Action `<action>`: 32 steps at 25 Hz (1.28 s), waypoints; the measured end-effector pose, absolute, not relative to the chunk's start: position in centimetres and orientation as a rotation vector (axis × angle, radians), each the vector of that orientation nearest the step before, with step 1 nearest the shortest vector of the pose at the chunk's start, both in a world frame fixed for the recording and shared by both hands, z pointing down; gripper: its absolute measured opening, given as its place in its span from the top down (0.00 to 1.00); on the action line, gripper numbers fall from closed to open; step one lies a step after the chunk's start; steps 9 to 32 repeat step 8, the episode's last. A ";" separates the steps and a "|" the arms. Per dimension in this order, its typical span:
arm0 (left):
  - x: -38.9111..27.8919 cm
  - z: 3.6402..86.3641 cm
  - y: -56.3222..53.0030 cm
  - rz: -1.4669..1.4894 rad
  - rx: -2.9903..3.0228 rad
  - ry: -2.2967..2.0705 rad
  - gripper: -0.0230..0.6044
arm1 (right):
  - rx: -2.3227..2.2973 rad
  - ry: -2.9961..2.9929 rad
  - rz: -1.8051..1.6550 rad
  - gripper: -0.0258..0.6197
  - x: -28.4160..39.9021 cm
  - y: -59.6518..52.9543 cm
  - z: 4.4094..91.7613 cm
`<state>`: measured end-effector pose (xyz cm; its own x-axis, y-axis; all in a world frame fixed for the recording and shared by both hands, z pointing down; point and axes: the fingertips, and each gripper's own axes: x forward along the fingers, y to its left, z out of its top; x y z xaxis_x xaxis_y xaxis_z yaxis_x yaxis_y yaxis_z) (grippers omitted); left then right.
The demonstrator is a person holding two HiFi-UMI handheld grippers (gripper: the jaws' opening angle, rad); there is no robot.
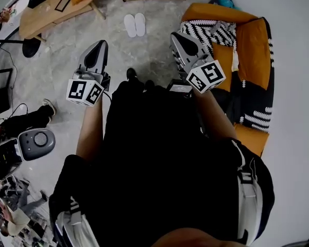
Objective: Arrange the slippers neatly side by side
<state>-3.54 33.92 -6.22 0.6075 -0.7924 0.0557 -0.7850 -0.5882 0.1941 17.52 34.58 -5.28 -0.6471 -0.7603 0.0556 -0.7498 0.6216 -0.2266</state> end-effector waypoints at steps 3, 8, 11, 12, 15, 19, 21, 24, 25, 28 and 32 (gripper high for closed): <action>-1.9 -6.0 34.3 -0.037 2.651 -1.281 0.94 | -1.299 2.803 -0.363 0.91 18.1 34.8 -4.5; -1.3 -6.3 34.6 0.000 2.672 -1.278 0.94 | -1.267 2.845 -0.298 0.91 17.0 34.5 -5.4; -1.3 -6.3 34.6 0.000 2.672 -1.278 0.94 | -1.267 2.845 -0.298 0.91 17.0 34.5 -5.4; -1.3 -6.3 34.6 0.000 2.672 -1.278 0.94 | -1.267 2.845 -0.298 0.91 17.0 34.5 -5.4; -1.3 -6.3 34.6 0.000 2.672 -1.278 0.94 | -1.267 2.845 -0.298 0.91 17.0 34.5 -5.4; -1.3 -6.3 34.6 0.000 2.672 -1.278 0.94 | -1.267 2.845 -0.298 0.91 17.0 34.5 -5.4; -1.3 -6.3 34.6 0.000 2.672 -1.278 0.94 | -1.267 2.845 -0.298 0.91 17.0 34.5 -5.4; -1.3 -6.3 34.6 0.000 2.672 -1.278 0.94 | -1.267 2.845 -0.298 0.91 17.0 34.5 -5.4; -1.3 -6.3 34.6 0.000 2.672 -1.278 0.94 | -1.267 2.845 -0.298 0.91 17.0 34.5 -5.4; -1.3 -6.3 34.6 0.000 2.672 -1.278 0.94 | -1.267 2.845 -0.298 0.91 17.0 34.5 -5.4; -1.3 -6.3 34.6 0.000 2.672 -1.278 0.94 | -1.267 2.845 -0.298 0.91 17.0 34.5 -5.4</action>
